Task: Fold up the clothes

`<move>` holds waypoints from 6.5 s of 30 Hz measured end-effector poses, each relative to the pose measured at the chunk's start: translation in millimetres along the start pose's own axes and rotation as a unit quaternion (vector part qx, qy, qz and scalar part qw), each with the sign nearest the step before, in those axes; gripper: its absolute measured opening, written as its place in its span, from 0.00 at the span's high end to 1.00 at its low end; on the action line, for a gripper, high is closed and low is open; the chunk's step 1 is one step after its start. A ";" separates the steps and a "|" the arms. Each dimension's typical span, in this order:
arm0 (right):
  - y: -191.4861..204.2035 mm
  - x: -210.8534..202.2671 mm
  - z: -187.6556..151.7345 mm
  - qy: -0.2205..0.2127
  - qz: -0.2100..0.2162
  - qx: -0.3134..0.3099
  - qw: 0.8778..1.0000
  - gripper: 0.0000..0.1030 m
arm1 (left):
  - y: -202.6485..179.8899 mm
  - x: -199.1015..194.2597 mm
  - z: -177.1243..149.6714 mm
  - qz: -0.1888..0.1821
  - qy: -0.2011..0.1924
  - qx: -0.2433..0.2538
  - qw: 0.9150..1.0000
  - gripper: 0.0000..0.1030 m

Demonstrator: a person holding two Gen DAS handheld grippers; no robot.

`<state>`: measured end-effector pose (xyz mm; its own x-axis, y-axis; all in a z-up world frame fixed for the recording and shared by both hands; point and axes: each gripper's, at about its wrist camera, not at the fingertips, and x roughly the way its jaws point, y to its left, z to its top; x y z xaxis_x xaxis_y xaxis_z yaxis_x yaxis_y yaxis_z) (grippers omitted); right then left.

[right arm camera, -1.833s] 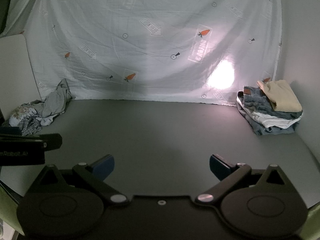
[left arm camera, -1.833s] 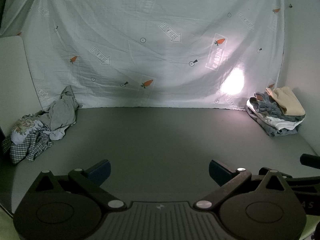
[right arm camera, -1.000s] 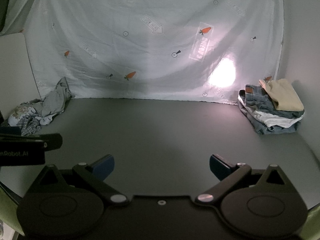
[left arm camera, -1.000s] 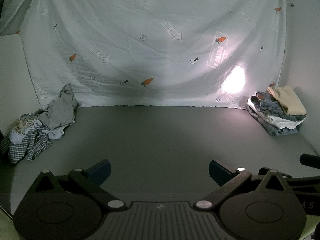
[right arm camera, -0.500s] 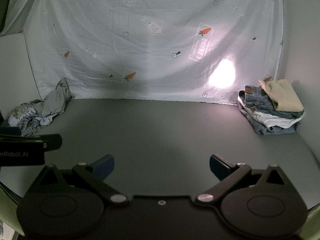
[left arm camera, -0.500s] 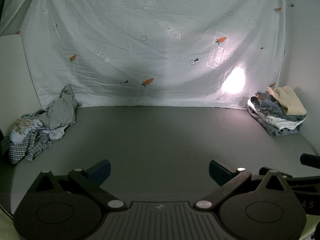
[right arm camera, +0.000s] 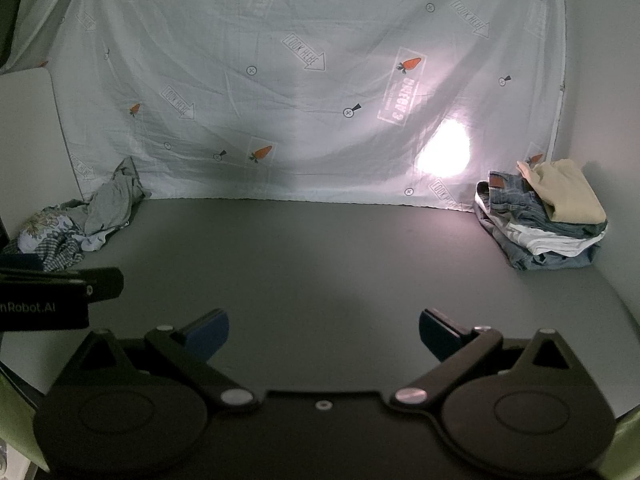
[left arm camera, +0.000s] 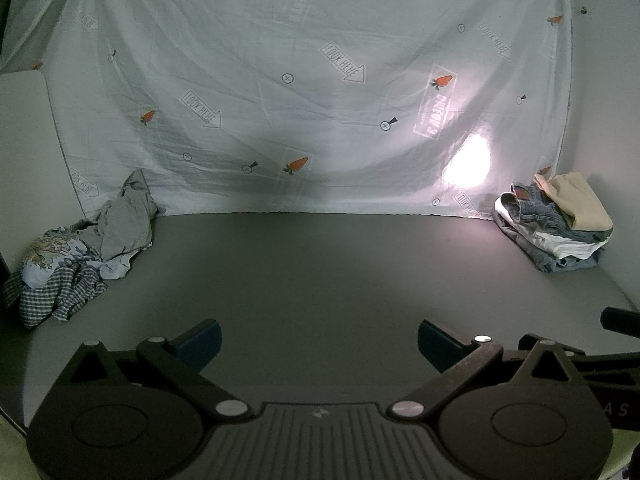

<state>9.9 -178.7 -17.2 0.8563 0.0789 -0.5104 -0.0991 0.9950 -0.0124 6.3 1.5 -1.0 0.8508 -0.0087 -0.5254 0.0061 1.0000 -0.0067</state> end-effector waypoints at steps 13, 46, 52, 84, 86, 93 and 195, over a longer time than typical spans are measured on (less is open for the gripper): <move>-10.7 -0.3 -8.3 0.007 -0.007 0.017 1.000 0.00 | -5.8 4.7 -8.5 -0.003 0.015 0.004 1.000 0.00; -26.1 236.1 45.7 0.102 0.150 0.100 0.978 0.08 | 94.7 165.8 30.7 0.098 0.170 -0.242 0.950 0.00; 24.6 285.9 66.2 0.126 0.180 0.124 0.968 0.20 | 171.5 199.9 52.3 0.096 0.156 -0.274 0.944 0.00; 480.7 601.9 144.3 0.136 0.347 0.057 0.926 0.31 | 553.3 411.2 59.5 0.199 0.181 -0.457 0.848 0.00; 488.9 612.7 140.9 0.148 0.344 0.058 0.925 0.31 | 552.0 411.7 57.0 0.202 0.183 -0.458 0.846 0.00; 479.5 598.2 158.7 0.127 0.375 0.068 0.916 0.89 | 541.7 402.4 72.1 0.199 0.179 -0.451 0.852 0.00; 188.5 460.5 119.5 0.107 0.122 -0.221 0.962 0.38 | 247.6 408.4 55.1 0.048 0.263 -0.318 0.910 0.46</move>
<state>446.1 52.4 -151.9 0.6606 0.2457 -0.7094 -0.5306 0.8212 -0.2097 384.2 245.6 -170.3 0.4610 -0.0880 -0.8830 -0.5025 0.7943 -0.3415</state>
